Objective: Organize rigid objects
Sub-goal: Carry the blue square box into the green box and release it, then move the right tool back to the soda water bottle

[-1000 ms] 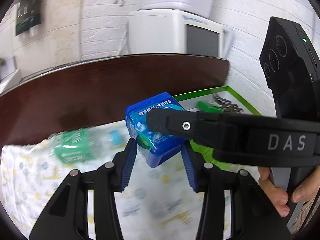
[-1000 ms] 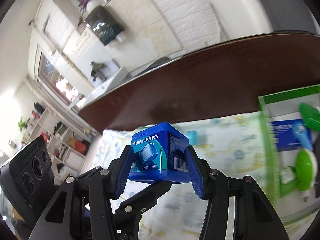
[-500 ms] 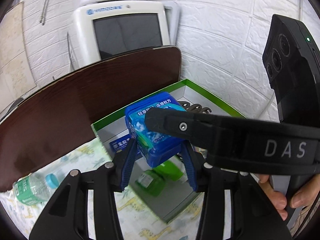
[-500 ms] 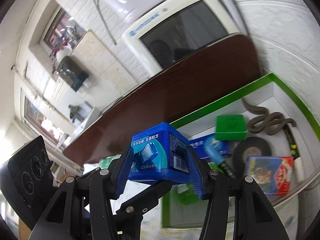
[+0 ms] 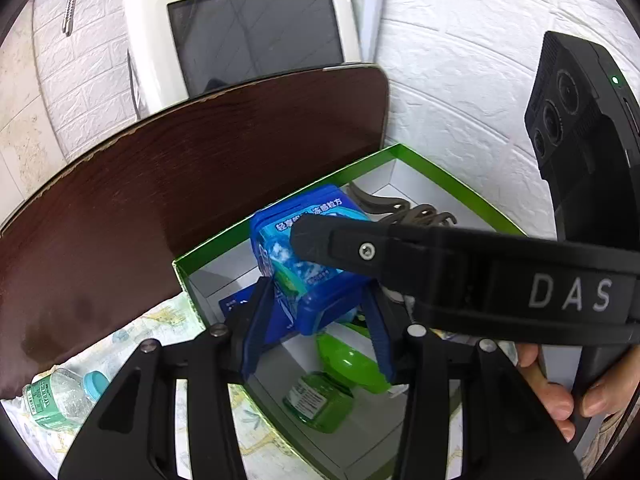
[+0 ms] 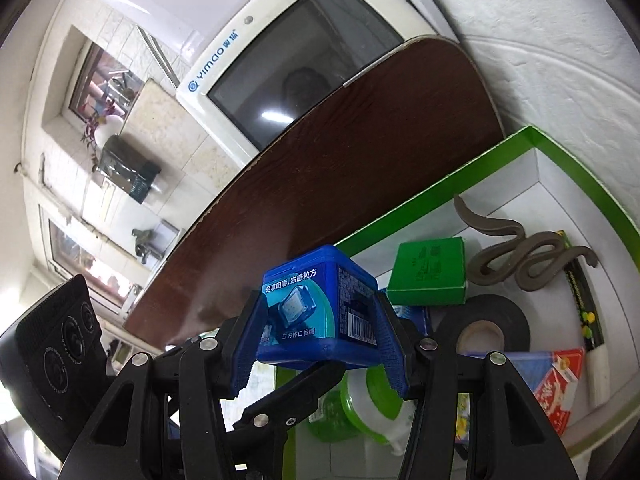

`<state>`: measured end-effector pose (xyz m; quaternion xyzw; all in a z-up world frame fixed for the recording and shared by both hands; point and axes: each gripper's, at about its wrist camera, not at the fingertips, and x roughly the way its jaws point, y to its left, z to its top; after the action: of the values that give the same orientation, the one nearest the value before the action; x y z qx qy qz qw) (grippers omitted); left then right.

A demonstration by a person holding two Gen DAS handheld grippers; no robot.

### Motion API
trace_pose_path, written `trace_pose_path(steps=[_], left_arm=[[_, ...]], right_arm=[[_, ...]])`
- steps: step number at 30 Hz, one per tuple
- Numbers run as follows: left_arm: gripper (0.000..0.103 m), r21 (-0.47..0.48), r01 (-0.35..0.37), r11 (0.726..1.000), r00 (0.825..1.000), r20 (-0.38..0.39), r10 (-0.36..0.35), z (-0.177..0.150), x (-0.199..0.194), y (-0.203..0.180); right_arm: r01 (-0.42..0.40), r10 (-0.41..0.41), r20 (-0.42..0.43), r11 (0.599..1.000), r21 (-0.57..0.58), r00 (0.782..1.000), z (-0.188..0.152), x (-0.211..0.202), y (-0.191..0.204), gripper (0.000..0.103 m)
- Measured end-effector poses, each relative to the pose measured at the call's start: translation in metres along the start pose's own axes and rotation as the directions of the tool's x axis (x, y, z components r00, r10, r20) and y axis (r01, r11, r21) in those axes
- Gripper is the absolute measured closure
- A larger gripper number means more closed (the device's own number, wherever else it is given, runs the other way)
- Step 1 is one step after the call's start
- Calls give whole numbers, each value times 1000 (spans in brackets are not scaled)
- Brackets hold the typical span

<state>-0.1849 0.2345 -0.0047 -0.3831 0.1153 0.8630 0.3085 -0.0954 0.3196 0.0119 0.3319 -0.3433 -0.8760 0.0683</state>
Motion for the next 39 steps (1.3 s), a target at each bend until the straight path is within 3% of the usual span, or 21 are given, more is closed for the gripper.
trace_pose_path(steps=[10,20,31,39], left_arm=[[58,-24,-43,999,999,-11,43,-10,12,21],[58,-61,-35,998,999,10,36,-23,-5,34],[57,-133,-78,988,995,57,86,-53,-54,67],[47,-224,-137,965,982,97,162,-88,-95,110]], right_arm=[[5,-4,-60,1000,17,998,1,37,-5,48],[48,-47,-32,998,42,998,-3,26,-4,48],[29,-30,-49,999,-31,998,-21,22,39,48],[4,-15,-92,994,-112,996,-42,33,86,48]])
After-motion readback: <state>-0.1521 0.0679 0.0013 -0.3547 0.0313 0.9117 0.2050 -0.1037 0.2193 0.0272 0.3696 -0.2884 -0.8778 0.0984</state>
